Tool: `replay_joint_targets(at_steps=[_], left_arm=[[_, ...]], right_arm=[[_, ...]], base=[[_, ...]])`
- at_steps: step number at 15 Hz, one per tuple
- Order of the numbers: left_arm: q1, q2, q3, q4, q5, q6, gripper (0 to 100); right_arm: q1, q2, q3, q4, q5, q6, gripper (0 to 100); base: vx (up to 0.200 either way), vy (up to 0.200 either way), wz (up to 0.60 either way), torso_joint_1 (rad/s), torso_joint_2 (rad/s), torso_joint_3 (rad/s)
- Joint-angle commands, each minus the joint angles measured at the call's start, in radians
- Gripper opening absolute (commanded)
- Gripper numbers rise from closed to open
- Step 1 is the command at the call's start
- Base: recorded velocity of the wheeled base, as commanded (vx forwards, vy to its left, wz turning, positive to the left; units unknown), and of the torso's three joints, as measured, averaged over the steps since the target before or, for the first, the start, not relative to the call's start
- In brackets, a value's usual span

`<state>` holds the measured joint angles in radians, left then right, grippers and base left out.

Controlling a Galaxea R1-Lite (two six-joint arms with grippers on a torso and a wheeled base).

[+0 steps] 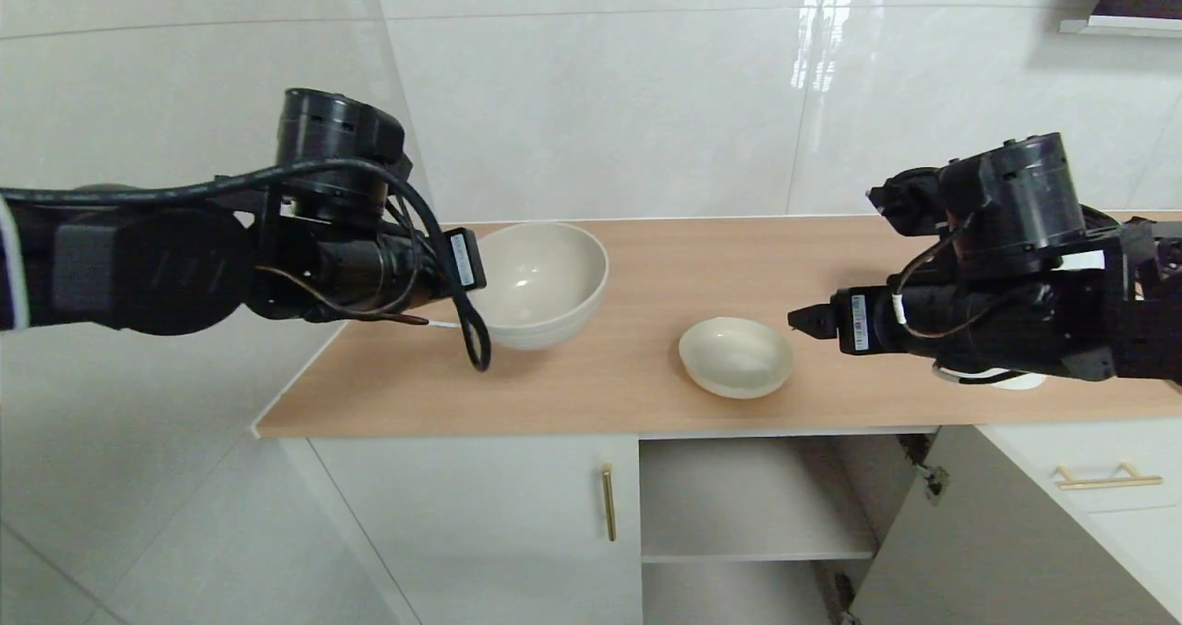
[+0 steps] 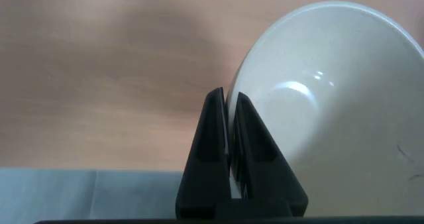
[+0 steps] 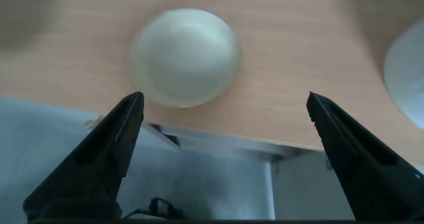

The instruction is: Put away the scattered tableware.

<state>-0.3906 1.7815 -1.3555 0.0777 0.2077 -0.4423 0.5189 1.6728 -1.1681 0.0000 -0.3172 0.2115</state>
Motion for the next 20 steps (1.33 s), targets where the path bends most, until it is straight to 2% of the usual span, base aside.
replay_joint_targets(at_steps=[1, 4, 7, 18, 19, 20], left_arm=[[-0.019, -0.128, 0.032, 0.001, -0.002, 0.002, 0], [-0.048, -0.168, 0.05, 0.001, -0.001, 0.004, 0], [-0.05, -0.175, 0.052, 0.001, -0.001, 0.004, 0], [-0.065, -0.183, 0.059, 0.001, -0.001, 0.005, 0], [-0.066, -0.186, 0.061, 0.001, -0.001, 0.005, 0], [-0.066, -0.188, 0.061, -0.001, -0.001, 0.005, 0]], right_arm=[[-0.05, 0.159, -0.073, 0.0, -0.011, 0.022, 100], [-0.077, 0.262, -0.133, -0.002, -0.006, 0.068, 100], [-0.109, 0.323, -0.171, -0.003, -0.005, 0.077, 100], [-0.111, 0.41, -0.174, -0.075, -0.003, 0.077, 100], [-0.111, 0.412, -0.174, -0.075, -0.003, 0.077, 0], [-0.111, 0.415, -0.177, -0.077, -0.002, 0.078, 0]], base=[[0.0, 0.0, 0.0, 0.0, 0.0, 0.0], [0.0, 0.0, 0.0, 0.0, 0.0, 0.0], [0.0, 0.0, 0.0, 0.0, 0.0, 0.0], [0.0, 0.0, 0.0, 0.0, 0.0, 0.0], [0.0, 0.0, 0.0, 0.0, 0.0, 0.0], [0.0, 0.0, 0.0, 0.0, 0.0, 0.0]])
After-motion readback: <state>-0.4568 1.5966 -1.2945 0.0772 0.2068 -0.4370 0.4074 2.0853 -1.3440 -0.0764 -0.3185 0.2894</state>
